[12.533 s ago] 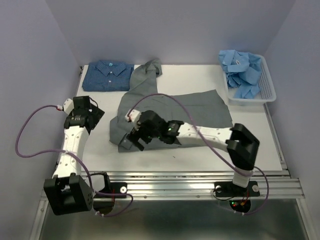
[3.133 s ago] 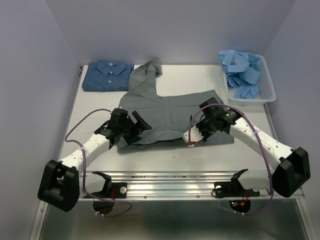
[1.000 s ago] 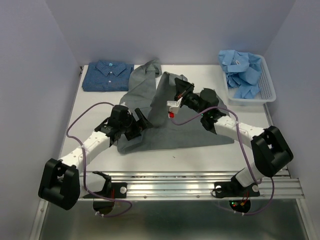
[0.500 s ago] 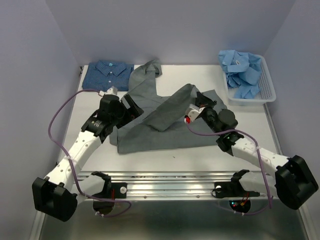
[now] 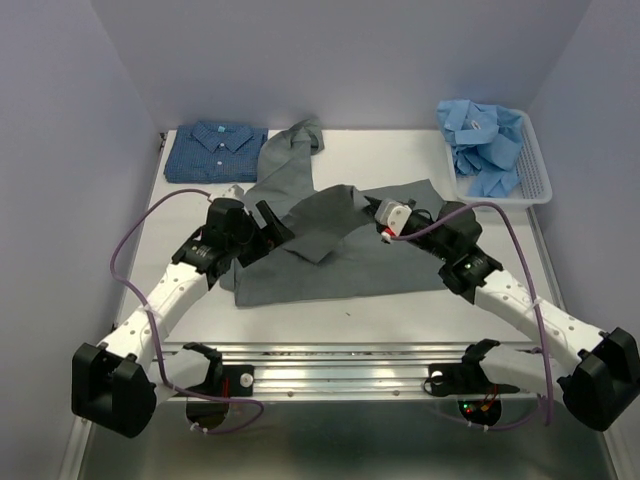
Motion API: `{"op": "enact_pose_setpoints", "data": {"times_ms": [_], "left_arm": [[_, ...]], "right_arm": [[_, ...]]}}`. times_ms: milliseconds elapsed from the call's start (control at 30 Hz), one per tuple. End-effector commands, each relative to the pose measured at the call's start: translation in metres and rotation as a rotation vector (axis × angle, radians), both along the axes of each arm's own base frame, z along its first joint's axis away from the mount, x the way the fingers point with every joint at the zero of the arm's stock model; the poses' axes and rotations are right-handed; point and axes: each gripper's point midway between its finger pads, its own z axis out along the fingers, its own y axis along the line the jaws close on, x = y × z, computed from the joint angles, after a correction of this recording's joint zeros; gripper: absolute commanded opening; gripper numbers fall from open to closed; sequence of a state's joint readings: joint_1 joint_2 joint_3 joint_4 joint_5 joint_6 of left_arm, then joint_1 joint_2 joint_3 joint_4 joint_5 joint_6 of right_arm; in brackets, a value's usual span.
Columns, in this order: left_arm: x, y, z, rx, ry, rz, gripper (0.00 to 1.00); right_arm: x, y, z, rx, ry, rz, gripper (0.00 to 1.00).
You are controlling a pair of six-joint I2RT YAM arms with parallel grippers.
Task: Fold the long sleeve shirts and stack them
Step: Fold the shirt
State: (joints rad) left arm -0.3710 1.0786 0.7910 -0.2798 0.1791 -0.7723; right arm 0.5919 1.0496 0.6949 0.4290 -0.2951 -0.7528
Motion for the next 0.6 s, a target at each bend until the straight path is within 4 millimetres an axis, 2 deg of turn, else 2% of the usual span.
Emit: {"op": "enact_pose_setpoints", "data": {"times_ms": [0,67,133,200,233,300,333,367,400,500,567], "left_arm": [[0.004,0.001,0.015,-0.022,-0.064,0.022,0.99],[0.005,0.006,0.014,-0.004,-0.059,0.046,0.99],[0.003,0.014,0.009,0.023,-0.029,0.083,0.99],[0.004,0.022,0.009,0.04,-0.019,0.13,0.99],[0.004,0.026,0.012,0.04,-0.014,0.164,0.99],[0.004,0.045,0.013,0.089,-0.018,0.254,0.99],[0.003,0.051,0.013,0.098,-0.016,0.285,0.99],[0.003,0.059,0.015,0.107,-0.025,0.33,0.99],[0.001,0.065,0.013,0.118,-0.015,0.348,0.99],[-0.002,0.069,0.009,0.117,-0.003,0.359,0.99],[-0.003,0.065,0.006,0.103,0.006,0.34,0.99]], "right_arm": [[-0.06,0.055,0.001,0.007,0.183,0.398,0.1],[-0.072,0.064,0.004,0.007,0.198,0.468,0.1],[-0.087,0.077,-0.002,-0.01,0.233,0.544,0.11],[-0.091,0.084,-0.008,-0.03,0.26,0.568,0.11],[-0.093,0.089,-0.024,-0.066,0.312,0.582,0.1],[-0.105,0.103,-0.028,-0.105,0.338,0.633,0.1],[-0.112,0.108,-0.043,-0.146,0.39,0.667,0.1],[-0.118,0.112,-0.046,-0.161,0.402,0.695,0.1],[-0.134,0.117,-0.047,-0.175,0.431,0.763,0.09],[-0.157,0.123,-0.043,-0.156,0.452,0.885,0.09],[-0.168,0.124,-0.026,-0.091,0.416,0.948,0.08]]}}
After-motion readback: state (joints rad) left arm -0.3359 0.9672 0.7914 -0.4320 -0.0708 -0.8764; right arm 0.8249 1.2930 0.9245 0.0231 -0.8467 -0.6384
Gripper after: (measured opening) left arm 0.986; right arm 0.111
